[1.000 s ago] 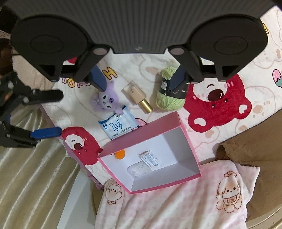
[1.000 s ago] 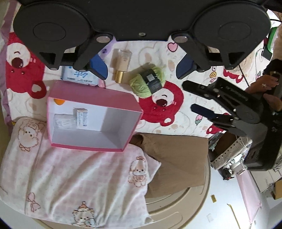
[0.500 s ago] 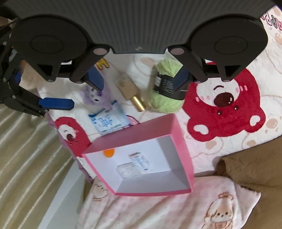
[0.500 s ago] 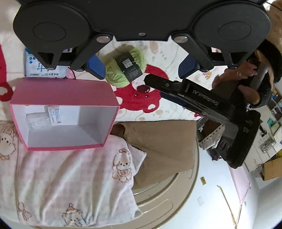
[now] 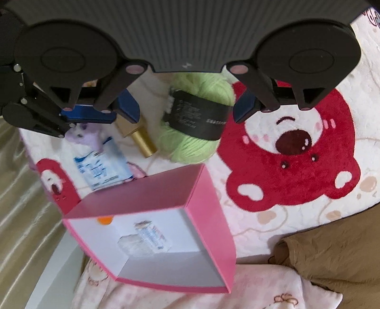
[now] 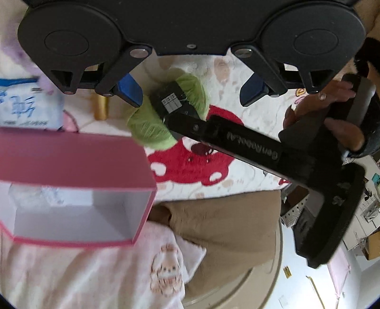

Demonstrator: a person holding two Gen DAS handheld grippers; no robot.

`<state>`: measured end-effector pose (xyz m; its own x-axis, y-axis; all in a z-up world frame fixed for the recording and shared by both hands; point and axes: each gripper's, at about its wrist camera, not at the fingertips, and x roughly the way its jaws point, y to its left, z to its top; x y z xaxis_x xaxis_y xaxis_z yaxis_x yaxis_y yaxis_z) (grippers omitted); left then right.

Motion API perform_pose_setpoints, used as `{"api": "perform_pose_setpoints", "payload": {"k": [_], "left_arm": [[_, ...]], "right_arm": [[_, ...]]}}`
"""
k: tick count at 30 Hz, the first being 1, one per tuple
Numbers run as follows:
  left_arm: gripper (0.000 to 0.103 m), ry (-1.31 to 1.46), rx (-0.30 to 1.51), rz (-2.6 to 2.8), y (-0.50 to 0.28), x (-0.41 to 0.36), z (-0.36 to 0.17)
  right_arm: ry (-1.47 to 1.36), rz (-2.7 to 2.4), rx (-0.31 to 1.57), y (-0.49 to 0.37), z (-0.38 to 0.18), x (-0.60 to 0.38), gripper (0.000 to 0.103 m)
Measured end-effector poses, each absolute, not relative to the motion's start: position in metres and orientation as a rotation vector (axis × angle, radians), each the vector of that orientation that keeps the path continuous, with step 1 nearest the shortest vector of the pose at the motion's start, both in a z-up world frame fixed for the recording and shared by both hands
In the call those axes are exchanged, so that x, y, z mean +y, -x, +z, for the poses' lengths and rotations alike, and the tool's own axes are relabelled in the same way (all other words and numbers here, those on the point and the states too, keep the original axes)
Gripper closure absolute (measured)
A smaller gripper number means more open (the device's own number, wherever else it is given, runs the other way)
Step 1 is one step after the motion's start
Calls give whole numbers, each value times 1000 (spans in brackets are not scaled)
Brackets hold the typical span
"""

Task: Organize objects
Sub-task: 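Reach the left gripper to the green yarn ball and close on it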

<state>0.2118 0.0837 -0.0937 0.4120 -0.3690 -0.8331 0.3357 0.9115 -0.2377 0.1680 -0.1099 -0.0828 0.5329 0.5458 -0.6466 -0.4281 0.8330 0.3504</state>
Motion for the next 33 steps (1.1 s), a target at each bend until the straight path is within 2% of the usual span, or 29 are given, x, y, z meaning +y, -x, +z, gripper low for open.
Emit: {"api": "perform_pose_setpoints", "payload": {"k": [7,12,16,26,30,33], "left_arm": [[17,50,1117,-429,-225,91,-129],[22,234,1171,-500,-232,102,-140],[35,267,1154,-523,-227,103,-135],[36,494,1221,-599,-220,105,-143],[36,502,1219,-585,-214,97,-142],[37,511,1229,-539,-214,94,-146]], "right_arm": [[-255,551,892,-185,-127,-96,13],[-253,543,920,-185,-153,-94,14],[-213,552,883,-181,-152,-92,14],[-121,445,826,-168,-148,-87,13],[9,380,781,-158,-137,-85,28],[28,355,791,-155,-140,-87,32]]}}
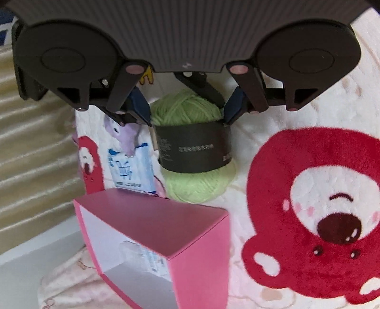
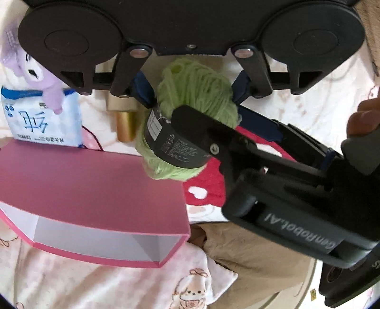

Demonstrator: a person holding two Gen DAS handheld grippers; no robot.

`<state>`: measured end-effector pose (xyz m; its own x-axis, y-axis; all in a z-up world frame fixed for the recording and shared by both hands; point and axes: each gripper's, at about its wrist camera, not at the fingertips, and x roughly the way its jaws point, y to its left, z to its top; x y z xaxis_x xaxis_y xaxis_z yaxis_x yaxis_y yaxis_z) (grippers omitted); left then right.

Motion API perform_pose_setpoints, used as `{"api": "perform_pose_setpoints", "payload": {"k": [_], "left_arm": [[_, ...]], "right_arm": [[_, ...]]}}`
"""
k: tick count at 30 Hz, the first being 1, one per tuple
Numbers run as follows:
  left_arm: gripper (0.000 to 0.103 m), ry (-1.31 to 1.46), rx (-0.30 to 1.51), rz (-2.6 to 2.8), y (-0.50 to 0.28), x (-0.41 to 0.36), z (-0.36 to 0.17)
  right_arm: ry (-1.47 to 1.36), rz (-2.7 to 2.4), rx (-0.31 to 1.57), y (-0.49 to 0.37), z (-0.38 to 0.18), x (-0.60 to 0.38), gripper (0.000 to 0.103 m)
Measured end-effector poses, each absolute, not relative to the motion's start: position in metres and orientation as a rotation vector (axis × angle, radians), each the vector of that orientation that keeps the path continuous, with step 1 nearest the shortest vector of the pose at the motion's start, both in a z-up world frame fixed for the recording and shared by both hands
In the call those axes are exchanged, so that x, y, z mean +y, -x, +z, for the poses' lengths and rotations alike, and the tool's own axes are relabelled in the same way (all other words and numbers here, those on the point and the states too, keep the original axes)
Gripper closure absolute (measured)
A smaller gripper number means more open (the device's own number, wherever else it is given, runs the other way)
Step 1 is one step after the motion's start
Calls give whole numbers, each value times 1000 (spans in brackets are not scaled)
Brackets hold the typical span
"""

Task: Organize objects
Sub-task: 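Reach the left gripper to the green yarn ball and close on it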

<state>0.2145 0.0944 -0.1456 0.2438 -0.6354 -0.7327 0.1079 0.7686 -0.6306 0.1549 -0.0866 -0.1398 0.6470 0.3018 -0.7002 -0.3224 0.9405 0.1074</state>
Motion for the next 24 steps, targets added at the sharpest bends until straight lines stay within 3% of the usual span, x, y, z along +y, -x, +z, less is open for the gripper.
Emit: {"api": "perform_pose_setpoints", "payload": {"k": [10,13,24], "left_arm": [[32,541,1183,-463,-216,94,-156],[43,539,1170,-497,-214,87,-156],[46,548,1112,-508,-175,75,-145]], "right_arm": [[17,342,808,-159,-149,-88,31],[46,343,801,-158,-149,-85,34],[93,347,789,-131,-133,-94,38]]}}
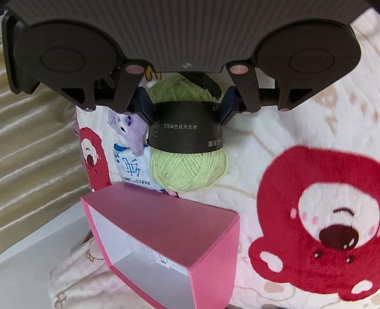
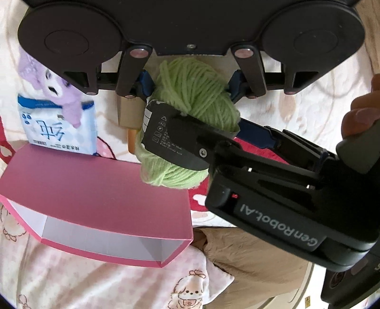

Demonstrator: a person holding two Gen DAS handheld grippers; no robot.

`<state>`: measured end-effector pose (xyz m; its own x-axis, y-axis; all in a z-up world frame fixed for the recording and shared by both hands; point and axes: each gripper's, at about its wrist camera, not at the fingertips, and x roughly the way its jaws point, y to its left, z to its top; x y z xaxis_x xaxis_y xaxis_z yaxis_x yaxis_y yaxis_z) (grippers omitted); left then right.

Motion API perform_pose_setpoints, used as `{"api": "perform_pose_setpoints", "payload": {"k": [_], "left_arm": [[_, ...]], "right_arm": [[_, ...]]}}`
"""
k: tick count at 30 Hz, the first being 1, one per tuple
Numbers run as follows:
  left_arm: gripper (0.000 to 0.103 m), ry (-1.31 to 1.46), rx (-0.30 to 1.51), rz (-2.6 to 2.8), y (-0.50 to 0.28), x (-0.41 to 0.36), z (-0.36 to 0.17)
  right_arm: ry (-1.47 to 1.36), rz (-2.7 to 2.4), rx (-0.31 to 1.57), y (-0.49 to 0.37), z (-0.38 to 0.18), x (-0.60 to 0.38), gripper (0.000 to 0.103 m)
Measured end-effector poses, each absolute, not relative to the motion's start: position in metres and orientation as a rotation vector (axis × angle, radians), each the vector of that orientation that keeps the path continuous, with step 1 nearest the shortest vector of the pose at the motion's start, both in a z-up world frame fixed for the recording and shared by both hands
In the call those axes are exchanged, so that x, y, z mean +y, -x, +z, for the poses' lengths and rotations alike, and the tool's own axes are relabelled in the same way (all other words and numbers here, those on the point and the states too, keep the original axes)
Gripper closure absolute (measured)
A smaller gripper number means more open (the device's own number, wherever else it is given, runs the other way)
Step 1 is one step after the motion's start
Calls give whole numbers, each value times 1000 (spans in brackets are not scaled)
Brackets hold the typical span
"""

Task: Organize objects
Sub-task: 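Lift the green yarn ball with the left gripper into the pink box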

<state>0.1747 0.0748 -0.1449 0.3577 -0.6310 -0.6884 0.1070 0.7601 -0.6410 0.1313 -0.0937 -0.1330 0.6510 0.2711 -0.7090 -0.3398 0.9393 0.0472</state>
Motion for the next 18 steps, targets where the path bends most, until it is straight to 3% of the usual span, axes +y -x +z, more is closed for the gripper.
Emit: {"api": "perform_pose_setpoints", "payload": {"k": [7,18], "left_arm": [[47,530,1111,-519,-157,66,-117],[47,474,1009,-603,-144,44,-17]], "right_arm": [[160,342,779,-116,-114,-94,38],[224,308,666,-89,-20,-115,38]]}}
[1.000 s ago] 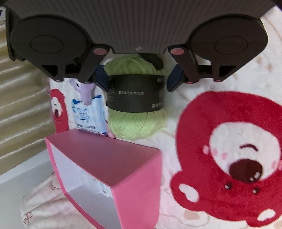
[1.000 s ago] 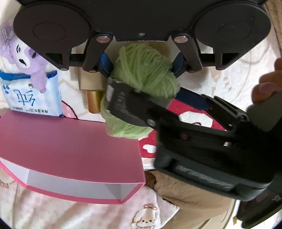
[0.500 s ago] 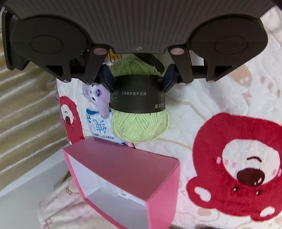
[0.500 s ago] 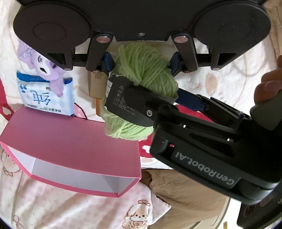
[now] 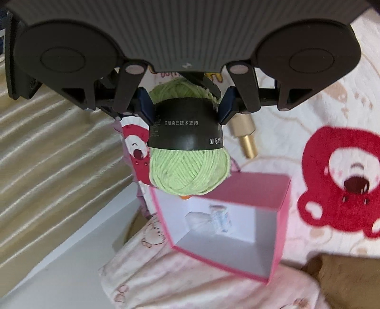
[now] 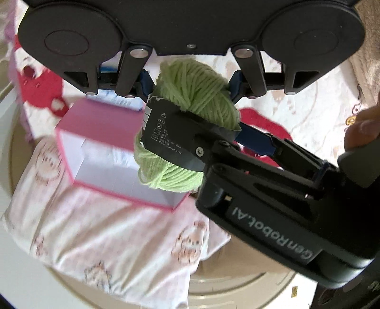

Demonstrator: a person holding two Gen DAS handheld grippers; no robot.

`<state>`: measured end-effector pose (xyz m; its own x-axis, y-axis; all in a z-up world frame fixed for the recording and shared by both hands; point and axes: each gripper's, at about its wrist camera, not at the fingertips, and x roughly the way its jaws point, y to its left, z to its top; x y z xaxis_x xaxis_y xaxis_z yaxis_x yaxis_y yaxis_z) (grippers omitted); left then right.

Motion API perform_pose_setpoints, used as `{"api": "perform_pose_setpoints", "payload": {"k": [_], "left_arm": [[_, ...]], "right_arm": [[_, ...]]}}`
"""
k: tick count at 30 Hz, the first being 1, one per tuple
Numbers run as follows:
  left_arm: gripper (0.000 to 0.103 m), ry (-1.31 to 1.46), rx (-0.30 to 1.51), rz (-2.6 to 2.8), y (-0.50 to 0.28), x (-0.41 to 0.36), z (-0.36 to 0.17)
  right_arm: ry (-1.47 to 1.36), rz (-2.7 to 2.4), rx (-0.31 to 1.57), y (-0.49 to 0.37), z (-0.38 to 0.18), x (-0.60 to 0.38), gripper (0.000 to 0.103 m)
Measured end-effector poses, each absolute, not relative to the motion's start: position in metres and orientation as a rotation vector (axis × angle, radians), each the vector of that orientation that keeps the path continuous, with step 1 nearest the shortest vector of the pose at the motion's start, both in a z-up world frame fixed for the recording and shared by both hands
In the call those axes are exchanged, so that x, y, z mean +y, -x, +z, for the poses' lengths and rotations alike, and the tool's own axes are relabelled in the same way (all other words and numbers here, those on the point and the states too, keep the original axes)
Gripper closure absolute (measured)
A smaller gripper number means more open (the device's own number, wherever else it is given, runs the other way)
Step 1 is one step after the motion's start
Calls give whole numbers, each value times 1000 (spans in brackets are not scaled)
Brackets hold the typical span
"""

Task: Organize objects
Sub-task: 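Lift the green yarn ball with the left gripper into the pink box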

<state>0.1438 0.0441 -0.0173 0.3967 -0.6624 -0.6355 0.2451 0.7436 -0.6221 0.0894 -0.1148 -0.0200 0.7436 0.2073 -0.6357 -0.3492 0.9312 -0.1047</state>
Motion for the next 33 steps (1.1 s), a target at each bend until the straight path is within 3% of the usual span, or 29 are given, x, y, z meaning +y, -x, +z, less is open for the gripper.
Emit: {"api": "perform_pose_setpoints", "payload": {"k": [12,33], "left_arm": [[44,348,933,-589,-209,23,55],[44,497,994,-367,-372,14,-36]], "right_arm": [[258,333,580,-159,39,-134,37],[119,439,712,-342,-29,-174,37]]}}
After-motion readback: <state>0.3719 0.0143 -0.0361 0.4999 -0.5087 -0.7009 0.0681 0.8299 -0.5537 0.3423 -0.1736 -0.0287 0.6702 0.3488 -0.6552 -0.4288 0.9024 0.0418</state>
